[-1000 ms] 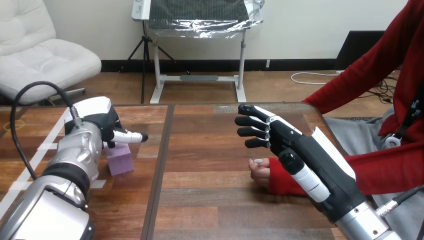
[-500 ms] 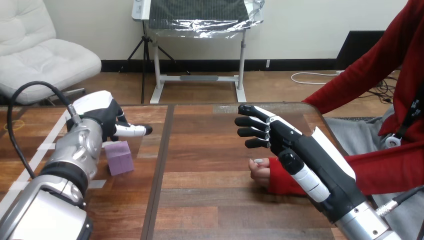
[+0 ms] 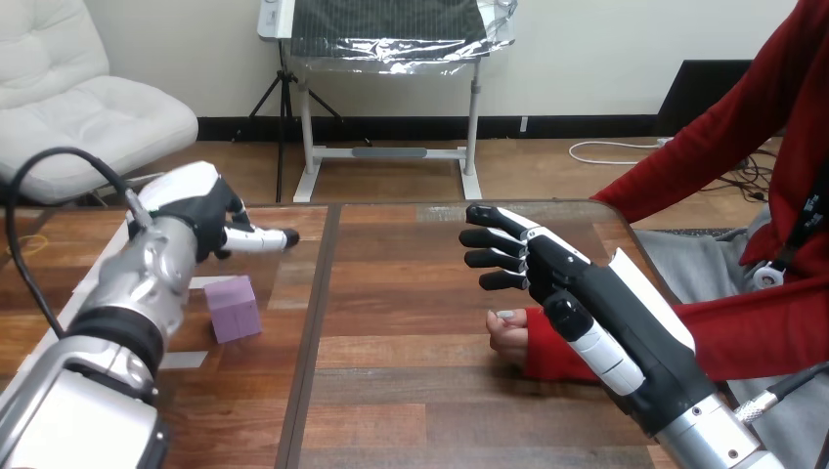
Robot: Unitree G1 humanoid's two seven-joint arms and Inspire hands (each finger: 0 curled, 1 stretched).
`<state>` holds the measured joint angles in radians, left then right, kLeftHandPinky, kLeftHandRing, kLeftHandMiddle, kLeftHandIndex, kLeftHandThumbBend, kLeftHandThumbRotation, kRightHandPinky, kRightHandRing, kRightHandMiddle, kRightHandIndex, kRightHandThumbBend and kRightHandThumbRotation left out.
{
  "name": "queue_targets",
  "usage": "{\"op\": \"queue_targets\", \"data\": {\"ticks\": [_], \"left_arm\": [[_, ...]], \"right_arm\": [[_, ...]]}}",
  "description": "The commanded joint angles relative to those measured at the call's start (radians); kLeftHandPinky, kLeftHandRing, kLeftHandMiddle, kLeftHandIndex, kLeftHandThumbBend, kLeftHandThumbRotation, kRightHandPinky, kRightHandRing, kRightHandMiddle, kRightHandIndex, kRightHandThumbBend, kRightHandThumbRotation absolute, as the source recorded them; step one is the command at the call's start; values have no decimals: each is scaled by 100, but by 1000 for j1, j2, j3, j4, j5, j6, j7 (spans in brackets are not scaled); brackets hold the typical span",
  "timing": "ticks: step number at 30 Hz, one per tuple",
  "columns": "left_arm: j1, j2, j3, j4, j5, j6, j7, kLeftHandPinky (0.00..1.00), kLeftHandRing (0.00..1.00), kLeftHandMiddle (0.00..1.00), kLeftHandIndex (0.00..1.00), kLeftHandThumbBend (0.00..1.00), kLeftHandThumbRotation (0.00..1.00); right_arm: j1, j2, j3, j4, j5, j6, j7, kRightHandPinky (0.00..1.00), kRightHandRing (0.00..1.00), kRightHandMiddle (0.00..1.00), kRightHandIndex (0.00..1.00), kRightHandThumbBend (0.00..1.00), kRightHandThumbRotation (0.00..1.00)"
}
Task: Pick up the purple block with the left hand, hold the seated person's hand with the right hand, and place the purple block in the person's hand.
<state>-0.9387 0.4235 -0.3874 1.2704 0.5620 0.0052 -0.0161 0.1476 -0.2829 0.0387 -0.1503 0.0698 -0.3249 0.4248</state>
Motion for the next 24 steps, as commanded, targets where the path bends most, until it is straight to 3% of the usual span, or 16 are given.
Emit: {"op": "queue_targets", "data": {"ticks": [1, 12, 20, 24], "left_arm": [[-80, 44, 14, -81, -6, -13, -23, 0, 5, 11, 23, 62, 57], [-68, 71, 15, -177, 11, 0, -38, 0, 4, 10, 17, 64, 59], [-51, 85, 18, -248, 14, 22, -42, 2, 7, 15, 28, 65, 59], [-49, 91, -1, -261, 35, 25, -41, 5, 12, 21, 36, 67, 59]], "right_arm": [[-52, -6, -20, -10, -7, -5, -21, 79, 84, 87, 90, 97, 100], [-50, -5, -20, -15, -12, 4, -28, 78, 83, 86, 90, 96, 100], [-51, -7, -19, -13, -22, 2, -36, 79, 84, 86, 90, 97, 100], [-52, -7, -18, -12, -18, 4, -33, 79, 84, 86, 90, 97, 100]]}}
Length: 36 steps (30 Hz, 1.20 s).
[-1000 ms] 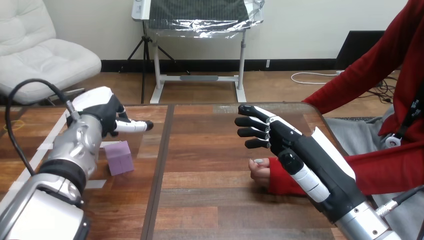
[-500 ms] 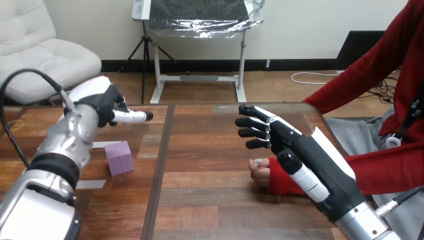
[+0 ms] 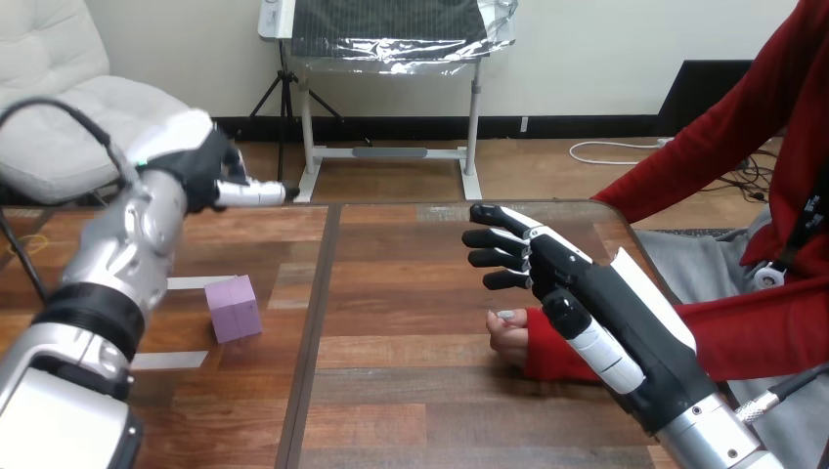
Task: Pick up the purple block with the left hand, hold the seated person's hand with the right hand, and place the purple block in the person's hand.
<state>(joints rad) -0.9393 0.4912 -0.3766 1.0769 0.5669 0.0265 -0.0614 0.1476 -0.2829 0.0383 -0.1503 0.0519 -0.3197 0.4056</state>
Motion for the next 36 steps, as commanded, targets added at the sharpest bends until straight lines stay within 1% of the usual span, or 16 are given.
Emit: {"op": "queue_targets", "data": {"ticks": [1, 3, 4, 5, 6, 8, 9, 12, 13, 14, 17, 22, 26, 30, 32, 36], "left_arm": [[-48, 25, -18, -70, 37, 5, 2, 10, 17, 26, 39, 68, 60], [-49, 29, -33, -69, 55, 0, -7, 16, 25, 34, 44, 70, 60], [-50, 30, -40, -67, 64, -5, -11, 28, 37, 44, 51, 74, 61], [-50, 31, -45, -66, 71, -8, -14, 33, 41, 48, 53, 75, 61], [-55, 33, -61, -54, 87, -19, -29, 36, 45, 51, 55, 76, 61], [-60, 34, -77, -36, 106, -32, -45, 47, 54, 59, 61, 80, 61], [-65, 32, -89, -25, 117, -34, -66, 50, 57, 61, 63, 81, 61], [-73, 23, -104, -2, 133, -32, -110, 61, 67, 70, 71, 86, 60], [-75, 20, -105, 6, 135, -32, -122, 68, 73, 75, 75, 90, 58], [-76, 18, -105, 11, 138, -32, -131, 70, 75, 77, 77, 91, 57], [-78, 10, -113, 24, 142, -26, -163, 75, 79, 81, 81, 95, 54], [-85, -3, -123, 65, 146, -25, -212, 78, 85, 86, 86, 99, 48], [-89, -12, -128, 92, 145, -21, -230, 79, 88, 89, 88, 100, 45], [-98, -21, -142, 122, 153, -10, -253, 80, 91, 92, 91, 100, 43], [-101, -24, -142, 133, 152, -8, -263, 82, 93, 94, 92, 100, 43], [-105, -31, -149, 155, 156, -3, -271, 84, 95, 96, 94, 100, 44]], "right_arm": [[-51, -7, -17, -12, 0, -1, -14, 79, 84, 86, 90, 98, 100], [-51, -7, -17, -13, -2, -1, -14, 79, 84, 86, 90, 98, 100], [-50, -7, -17, -13, -3, -1, -14, 79, 84, 86, 90, 98, 100], [-50, -7, -17, -14, -3, 0, -15, 79, 84, 86, 90, 98, 100], [-50, -7, -17, -14, -2, -1, -14, 79, 84, 86, 90, 98, 100], [-52, -5, -17, -10, -2, -2, -13, 79, 84, 86, 91, 99, 100], [-53, -5, -16, -10, -2, -2, -12, 80, 84, 86, 91, 99, 100], [-53, -5, -16, -11, -4, -2, -13, 80, 84, 86, 91, 99, 100], [-53, -5, -16, -11, -5, -2, -14, 80, 84, 86, 91, 98, 100], [-53, -4, -16, -12, -6, -3, -14, 80, 84, 86, 91, 98, 100], [-53, -5, -17, -12, -5, -3, -13, 80, 84, 86, 90, 98, 100], [-51, -5, -18, -17, -9, 1, -16, 80, 84, 86, 90, 98, 100], [-50, -7, -20, -17, -1, 1, -12, 80, 84, 86, 90, 99, 100], [-49, -8, -21, -18, -4, 2, -13, 80, 84, 86, 90, 99, 100], [-48, -8, -21, -18, 0, 2, -11, 80, 84, 86, 90, 99, 100], [-51, -7, -19, -14, 2, -2, -8, 80, 84, 86, 90, 99, 100]]}}
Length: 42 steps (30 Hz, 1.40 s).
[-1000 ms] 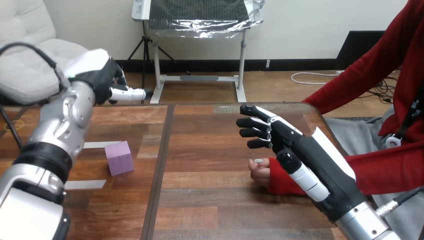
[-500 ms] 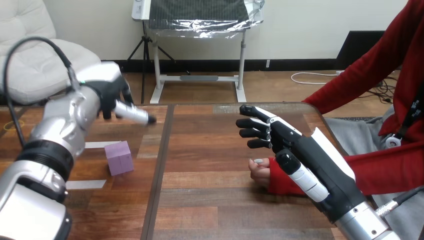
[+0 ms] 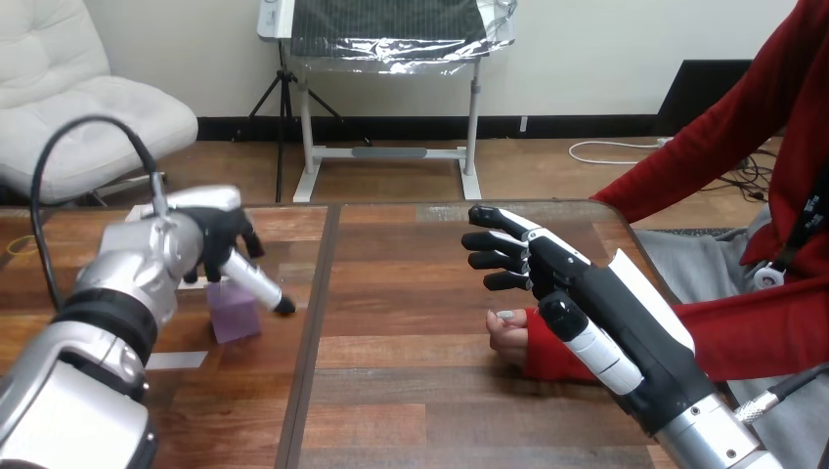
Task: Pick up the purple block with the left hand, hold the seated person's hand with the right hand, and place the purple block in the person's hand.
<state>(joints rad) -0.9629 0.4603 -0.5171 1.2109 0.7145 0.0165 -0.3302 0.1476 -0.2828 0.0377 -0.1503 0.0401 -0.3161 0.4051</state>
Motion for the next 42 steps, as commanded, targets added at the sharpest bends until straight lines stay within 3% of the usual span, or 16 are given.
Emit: {"op": "queue_targets", "data": {"ticks": [1, 20, 42], "left_arm": [[-81, -1, -8, 26, 8, 10, 0, 84, 95, 96, 94, 100, 44], [-79, -10, -7, 60, -2, 23, 9, 81, 93, 96, 94, 100, 44], [-66, -10, -10, 80, -7, 25, 42, 89, 99, 100, 97, 100, 39]], "right_arm": [[-52, -7, -18, -13, 15, -6, -7, 80, 84, 86, 90, 99, 100], [-52, -8, -19, -13, 20, -3, -4, 80, 84, 86, 91, 100, 100], [-51, -15, -19, -24, 10, 6, -3, 80, 84, 86, 91, 100, 100]]}}
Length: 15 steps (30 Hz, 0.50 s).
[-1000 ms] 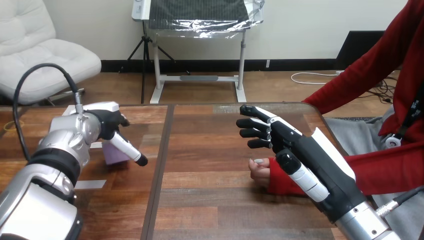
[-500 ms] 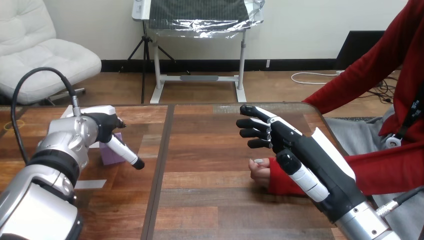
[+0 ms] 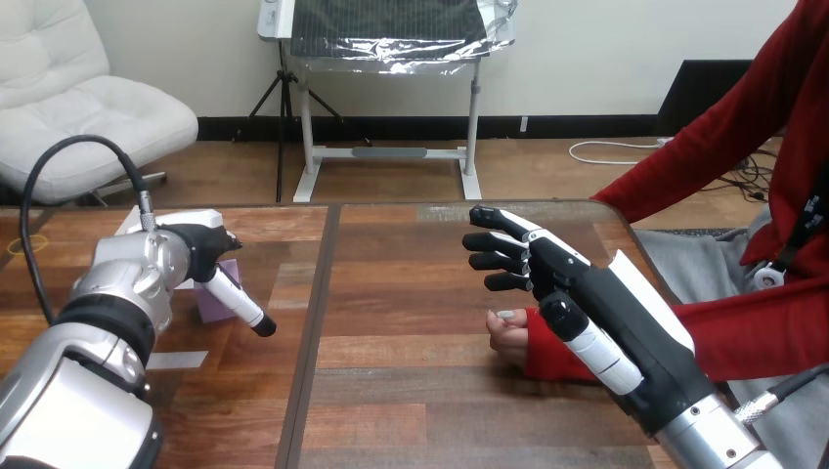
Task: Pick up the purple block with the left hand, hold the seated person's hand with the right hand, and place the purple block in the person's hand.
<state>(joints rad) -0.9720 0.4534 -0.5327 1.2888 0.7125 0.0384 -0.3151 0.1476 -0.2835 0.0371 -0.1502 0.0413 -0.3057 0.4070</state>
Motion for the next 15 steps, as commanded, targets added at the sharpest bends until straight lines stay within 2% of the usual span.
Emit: {"op": "queue_targets", "data": {"ticks": [1, 15], "left_arm": [[-57, -3, 7, 2, -6, 3, 27, 89, 99, 100, 97, 100, 39], [-58, -2, 3, 2, -6, 11, 21, 89, 99, 100, 97, 100, 40]], "right_arm": [[-51, -15, -19, -24, 8, -4, -5, 80, 84, 86, 91, 100, 100], [-51, -14, -20, -24, 17, -5, -1, 79, 84, 86, 90, 100, 100]]}}
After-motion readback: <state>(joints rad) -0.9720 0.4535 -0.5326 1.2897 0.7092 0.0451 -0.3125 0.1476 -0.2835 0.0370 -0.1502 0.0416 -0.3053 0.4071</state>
